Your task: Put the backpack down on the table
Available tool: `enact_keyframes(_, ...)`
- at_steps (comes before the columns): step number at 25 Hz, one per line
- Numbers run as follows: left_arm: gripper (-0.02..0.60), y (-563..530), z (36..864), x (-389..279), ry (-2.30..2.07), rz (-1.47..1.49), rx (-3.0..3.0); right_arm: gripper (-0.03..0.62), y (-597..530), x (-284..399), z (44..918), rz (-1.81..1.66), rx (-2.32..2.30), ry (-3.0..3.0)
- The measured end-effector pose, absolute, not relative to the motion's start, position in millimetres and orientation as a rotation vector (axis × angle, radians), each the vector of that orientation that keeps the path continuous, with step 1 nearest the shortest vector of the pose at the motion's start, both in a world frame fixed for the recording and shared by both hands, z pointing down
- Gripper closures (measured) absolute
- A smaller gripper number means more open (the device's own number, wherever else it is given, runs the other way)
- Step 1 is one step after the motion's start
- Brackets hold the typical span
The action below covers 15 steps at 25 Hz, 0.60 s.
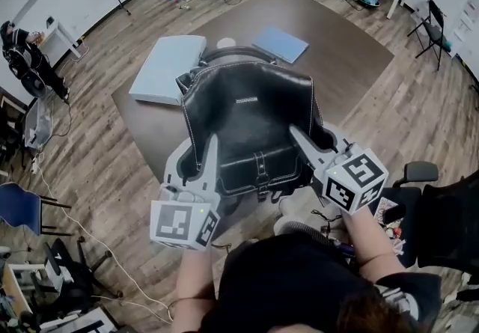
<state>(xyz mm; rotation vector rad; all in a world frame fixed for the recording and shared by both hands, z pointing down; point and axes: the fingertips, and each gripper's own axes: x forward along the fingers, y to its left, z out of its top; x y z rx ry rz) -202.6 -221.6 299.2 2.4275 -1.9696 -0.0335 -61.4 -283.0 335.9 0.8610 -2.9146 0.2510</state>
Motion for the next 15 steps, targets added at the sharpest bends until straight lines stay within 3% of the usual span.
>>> enact_keyframes(15,0.518,-358.1,326.5,-156.3,-1.952,-0.019,2.396,0.522,-418.9,-14.1,362.2,0.282,0.864,-2.888)
